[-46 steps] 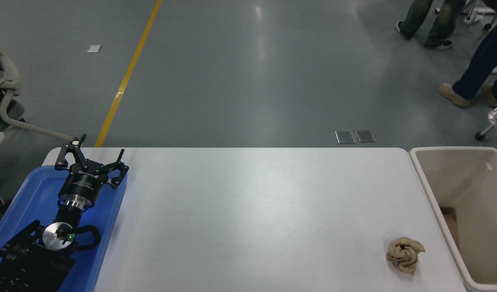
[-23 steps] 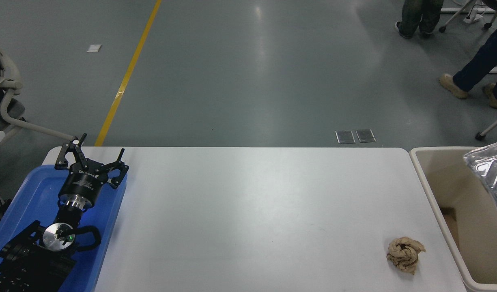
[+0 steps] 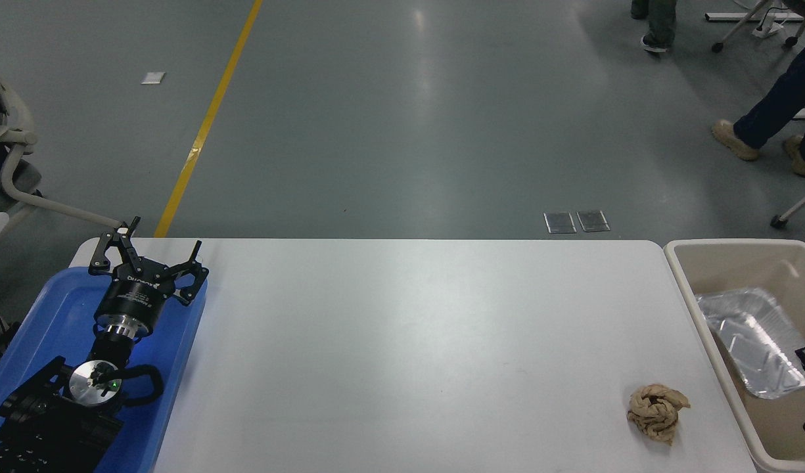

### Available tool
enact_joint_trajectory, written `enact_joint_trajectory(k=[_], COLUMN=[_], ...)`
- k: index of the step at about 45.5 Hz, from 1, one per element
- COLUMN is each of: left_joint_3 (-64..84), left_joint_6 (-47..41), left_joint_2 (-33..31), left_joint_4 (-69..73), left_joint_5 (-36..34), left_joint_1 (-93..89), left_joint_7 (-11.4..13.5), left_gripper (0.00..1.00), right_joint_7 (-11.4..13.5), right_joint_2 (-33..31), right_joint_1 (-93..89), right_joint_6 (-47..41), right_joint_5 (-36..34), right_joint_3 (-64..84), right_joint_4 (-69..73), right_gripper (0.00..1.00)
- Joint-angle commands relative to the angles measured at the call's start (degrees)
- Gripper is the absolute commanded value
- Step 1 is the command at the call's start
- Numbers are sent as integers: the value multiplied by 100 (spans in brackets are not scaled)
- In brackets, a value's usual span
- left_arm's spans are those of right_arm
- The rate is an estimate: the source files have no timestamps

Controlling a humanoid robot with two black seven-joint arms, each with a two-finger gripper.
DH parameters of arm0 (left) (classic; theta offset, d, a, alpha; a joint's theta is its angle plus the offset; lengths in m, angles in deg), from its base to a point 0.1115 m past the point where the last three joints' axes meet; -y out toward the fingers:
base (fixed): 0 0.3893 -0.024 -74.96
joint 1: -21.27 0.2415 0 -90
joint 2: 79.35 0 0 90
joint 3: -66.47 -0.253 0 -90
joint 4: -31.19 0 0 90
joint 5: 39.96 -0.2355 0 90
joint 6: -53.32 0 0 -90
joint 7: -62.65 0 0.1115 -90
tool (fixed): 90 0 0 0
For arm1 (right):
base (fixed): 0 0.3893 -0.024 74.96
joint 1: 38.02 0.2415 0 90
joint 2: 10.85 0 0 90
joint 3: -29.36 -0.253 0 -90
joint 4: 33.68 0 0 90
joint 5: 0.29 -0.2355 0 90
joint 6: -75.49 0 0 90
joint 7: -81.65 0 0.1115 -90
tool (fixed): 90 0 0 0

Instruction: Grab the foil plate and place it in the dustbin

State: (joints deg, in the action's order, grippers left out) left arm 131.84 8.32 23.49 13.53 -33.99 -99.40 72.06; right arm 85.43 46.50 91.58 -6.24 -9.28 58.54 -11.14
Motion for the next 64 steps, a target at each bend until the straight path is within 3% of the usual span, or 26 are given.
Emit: enact_joint_trajectory(k=[1, 6, 11, 17, 28, 41, 53, 64], left_joint_3=[-7, -7, -15, -16, -16, -16, -7, 2], left_joint_6=[0, 0, 0, 0, 0, 0, 0, 0], left_joint_2=[0, 0, 0, 0, 0, 0, 0, 0], left_joint_4=[0, 0, 0, 0, 0, 0, 0, 9], left_joint_5=[0, 0, 0, 0, 0, 0, 0, 9], left_joint_1=[-9, -9, -9, -9, -9, 0, 0, 9], left_joint_7=[0, 0, 0, 0, -9, 0, 0, 9], left_gripper=[99, 99, 99, 99, 99, 99, 99, 99], right_joint_7=[-36, -27, -36, -36, -36, -36, -36, -36], right_joint_2=[-452, -1305, -1560, -1658, -683, 714, 1805, 1981], right_joint_1=[757, 1970, 3279, 4642, 7235, 8704, 8766, 9021], right_joint_6=[-45, -71, -132, -325, -2538, -4939, -5309, -5309], right_joint_5=[810, 1626, 2471, 2683, 2578, 2331, 2060, 1646], right_joint_3=[17, 341, 1097, 2221, 3673, 3480, 3559, 3550], right_joint_4=[627, 2059, 3132, 4117, 5603, 6272, 6263, 6298], right_gripper=[100, 100, 100, 100, 100, 100, 100, 100])
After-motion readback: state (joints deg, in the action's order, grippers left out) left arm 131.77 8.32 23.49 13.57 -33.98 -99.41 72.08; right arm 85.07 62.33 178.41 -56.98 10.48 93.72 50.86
